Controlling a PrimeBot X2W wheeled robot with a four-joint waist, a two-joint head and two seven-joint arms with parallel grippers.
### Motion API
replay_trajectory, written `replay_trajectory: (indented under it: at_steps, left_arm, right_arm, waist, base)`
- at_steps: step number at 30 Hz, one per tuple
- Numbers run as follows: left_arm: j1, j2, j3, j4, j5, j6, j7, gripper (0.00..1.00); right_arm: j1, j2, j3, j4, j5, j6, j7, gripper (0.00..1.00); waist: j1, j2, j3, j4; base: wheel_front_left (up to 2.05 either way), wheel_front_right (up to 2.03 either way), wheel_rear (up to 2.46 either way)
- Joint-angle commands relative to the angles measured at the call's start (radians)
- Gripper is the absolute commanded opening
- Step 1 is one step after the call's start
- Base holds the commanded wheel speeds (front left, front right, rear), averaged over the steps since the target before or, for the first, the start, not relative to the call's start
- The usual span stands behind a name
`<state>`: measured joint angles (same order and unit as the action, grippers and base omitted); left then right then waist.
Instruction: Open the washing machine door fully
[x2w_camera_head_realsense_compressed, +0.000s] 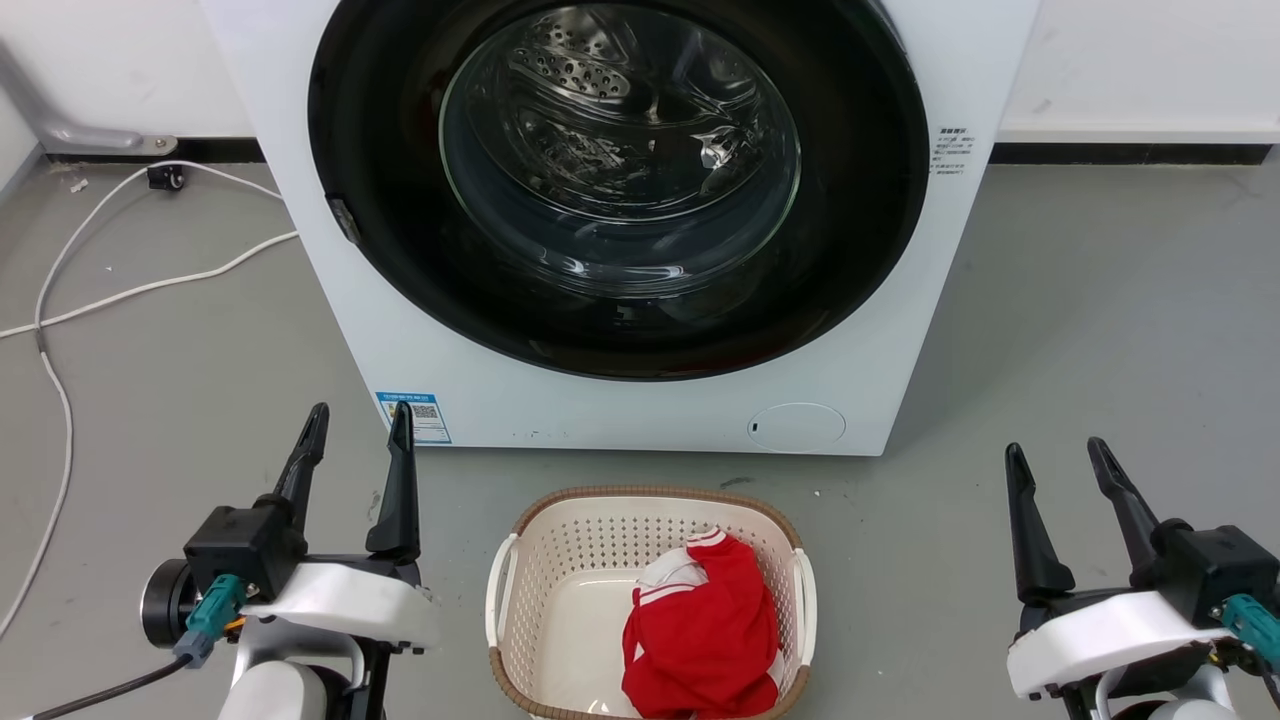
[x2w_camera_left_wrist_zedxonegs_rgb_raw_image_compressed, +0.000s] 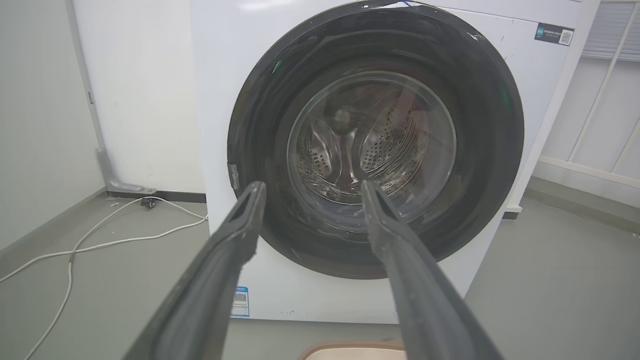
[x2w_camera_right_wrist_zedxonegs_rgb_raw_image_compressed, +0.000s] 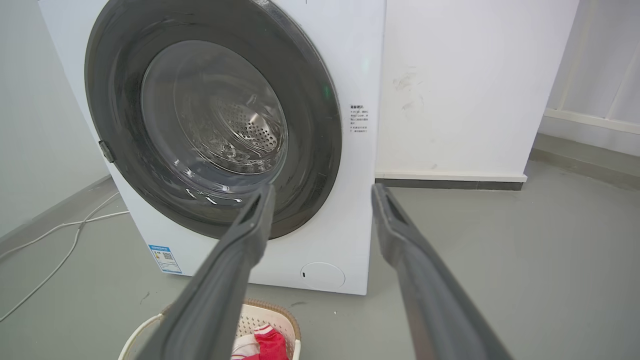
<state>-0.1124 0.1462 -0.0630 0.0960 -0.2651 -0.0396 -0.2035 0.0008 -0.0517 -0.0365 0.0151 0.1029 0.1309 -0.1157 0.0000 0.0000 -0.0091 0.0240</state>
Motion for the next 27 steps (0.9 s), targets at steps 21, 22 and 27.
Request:
replay_trajectory:
  at_steps: [21, 22, 27]
  left_arm:
    - [-0.018, -0.011, -0.004, -0.003, 0.152, -0.02, -0.047, 1.0]
    - [-0.018, -0.012, -0.003, -0.003, 0.16, -0.021, -0.049, 1.0]
    - [-0.014, -0.018, 0.001, -0.002, 0.188, -0.027, -0.057, 1.0]
  right_arm:
    - [0.013, 0.002, 0.007, -0.005, -0.146, 0.0, -0.039, 1.0]
    - [0.013, 0.002, 0.007, -0.005, -0.152, 0.0, -0.039, 1.0]
    - [0.017, 0.002, 0.007, -0.005, -0.18, 0.0, -0.048, 1.0]
  waist:
    - [0.0, 0.0, 0.002, 0.004]
    - [0.0, 0.0, 0.003, 0.004]
    - [0.0, 0.0, 0.004, 0.004]
  base:
    - [0.0, 0.0, 0.0]
    - [0.0, 0.0, 0.0]
    - [0.0, 0.0, 0.0]
